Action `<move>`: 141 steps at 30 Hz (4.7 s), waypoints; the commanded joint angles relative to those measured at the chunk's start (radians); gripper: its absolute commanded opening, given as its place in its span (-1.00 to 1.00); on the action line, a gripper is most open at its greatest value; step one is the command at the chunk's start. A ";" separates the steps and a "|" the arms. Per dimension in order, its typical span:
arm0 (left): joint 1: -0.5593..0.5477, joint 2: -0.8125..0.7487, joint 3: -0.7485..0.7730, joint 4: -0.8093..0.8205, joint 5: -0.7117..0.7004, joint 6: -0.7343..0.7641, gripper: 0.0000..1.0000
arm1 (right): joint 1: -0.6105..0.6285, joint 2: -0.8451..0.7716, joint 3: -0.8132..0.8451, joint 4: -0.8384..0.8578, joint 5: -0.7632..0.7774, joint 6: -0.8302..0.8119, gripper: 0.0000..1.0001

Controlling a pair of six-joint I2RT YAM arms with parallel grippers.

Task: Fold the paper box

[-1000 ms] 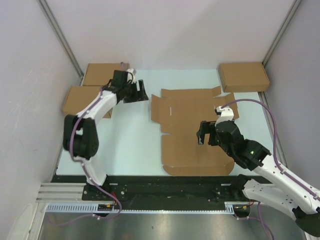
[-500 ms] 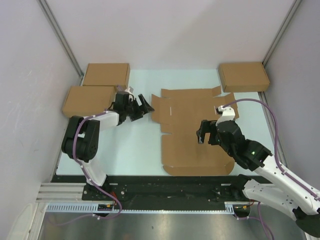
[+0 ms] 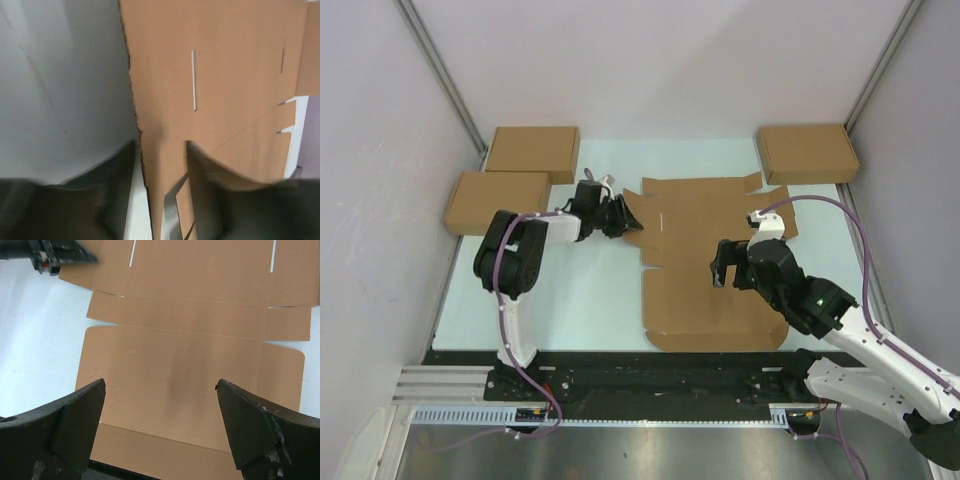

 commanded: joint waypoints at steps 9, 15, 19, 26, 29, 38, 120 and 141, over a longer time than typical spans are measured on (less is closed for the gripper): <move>0.101 -0.016 0.338 -0.542 0.076 0.365 -1.00 | 0.003 -0.028 0.039 0.026 0.025 -0.009 0.99; 0.143 0.046 0.550 -0.905 -0.057 0.542 -1.00 | 0.003 -0.022 0.039 0.035 -0.004 -0.032 1.00; 0.198 0.023 0.533 -0.931 -0.134 0.539 -1.00 | 0.003 -0.054 0.039 0.032 -0.012 -0.043 0.99; 0.211 0.021 0.489 -0.962 -0.418 0.536 -0.53 | 0.003 -0.046 0.039 -0.006 -0.039 -0.031 0.99; 0.212 -0.045 0.452 -0.924 -0.463 0.506 0.21 | 0.003 -0.052 0.039 -0.017 -0.035 -0.026 0.99; 0.177 -0.380 0.501 -0.846 -0.400 0.362 0.70 | 0.000 -0.017 0.042 0.067 -0.014 0.006 0.99; -0.302 -0.725 -0.439 -0.420 -0.475 -0.027 0.47 | -0.528 1.224 0.629 0.503 -0.356 -0.075 -0.76; -0.305 -0.468 -0.453 -0.224 -0.341 -0.149 0.42 | -0.479 0.934 0.570 0.394 -0.219 -0.172 -0.50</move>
